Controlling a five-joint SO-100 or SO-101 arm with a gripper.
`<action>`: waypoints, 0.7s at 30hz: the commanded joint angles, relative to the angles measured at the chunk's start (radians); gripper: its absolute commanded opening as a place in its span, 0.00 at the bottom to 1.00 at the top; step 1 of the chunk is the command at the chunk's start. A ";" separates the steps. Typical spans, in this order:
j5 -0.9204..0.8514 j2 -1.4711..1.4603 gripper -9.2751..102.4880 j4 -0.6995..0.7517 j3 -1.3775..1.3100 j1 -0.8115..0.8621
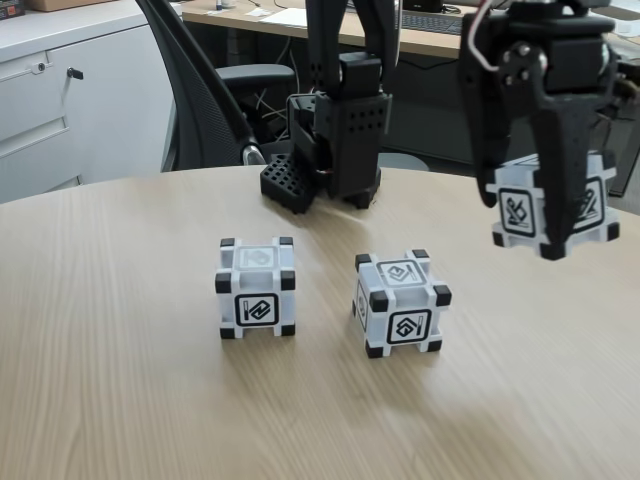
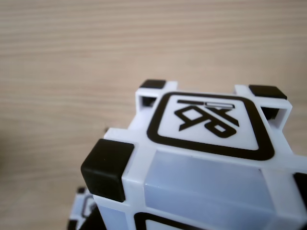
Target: Stack cubes from left to right.
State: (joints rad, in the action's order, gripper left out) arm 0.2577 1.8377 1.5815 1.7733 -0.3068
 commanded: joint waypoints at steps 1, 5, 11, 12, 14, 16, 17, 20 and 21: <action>-0.029 0.051 0.08 0.002 -0.038 0.057; -0.066 0.051 0.08 0.002 -0.038 0.121; -0.103 0.051 0.08 0.002 -0.038 0.201; -0.110 0.051 0.08 0.002 -0.038 0.216; -0.129 0.051 0.08 0.002 -0.037 0.249; -0.150 0.051 0.08 0.002 -0.037 0.287; -0.164 0.051 0.08 0.002 -0.037 0.307; -0.207 0.041 0.08 0.002 -0.037 0.379; -0.225 0.037 0.08 0.002 -0.037 0.405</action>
State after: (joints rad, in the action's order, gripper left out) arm 0.0675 1.8392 1.5815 1.7733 0.0506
